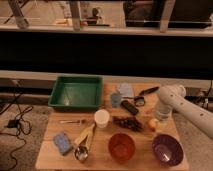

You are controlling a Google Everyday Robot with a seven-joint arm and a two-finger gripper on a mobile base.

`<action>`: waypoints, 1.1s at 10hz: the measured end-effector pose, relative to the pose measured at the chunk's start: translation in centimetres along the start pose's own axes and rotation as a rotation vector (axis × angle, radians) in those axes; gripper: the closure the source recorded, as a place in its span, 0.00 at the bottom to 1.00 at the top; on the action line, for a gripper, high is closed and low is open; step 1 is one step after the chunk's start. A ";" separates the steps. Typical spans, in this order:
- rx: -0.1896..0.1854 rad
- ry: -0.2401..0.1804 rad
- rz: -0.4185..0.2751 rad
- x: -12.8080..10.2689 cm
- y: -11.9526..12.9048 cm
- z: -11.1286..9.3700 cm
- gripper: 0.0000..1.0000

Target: Place apple in paper cup

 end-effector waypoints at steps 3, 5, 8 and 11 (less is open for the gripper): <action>-0.010 -0.015 -0.001 0.0 0.3 0.2 0.70; -0.023 -0.033 0.004 0.2 0.6 0.2 0.90; -0.022 -0.096 -0.013 -0.4 1.3 -2.1 1.00; 0.013 -0.139 -0.063 -1.3 2.3 -6.4 1.00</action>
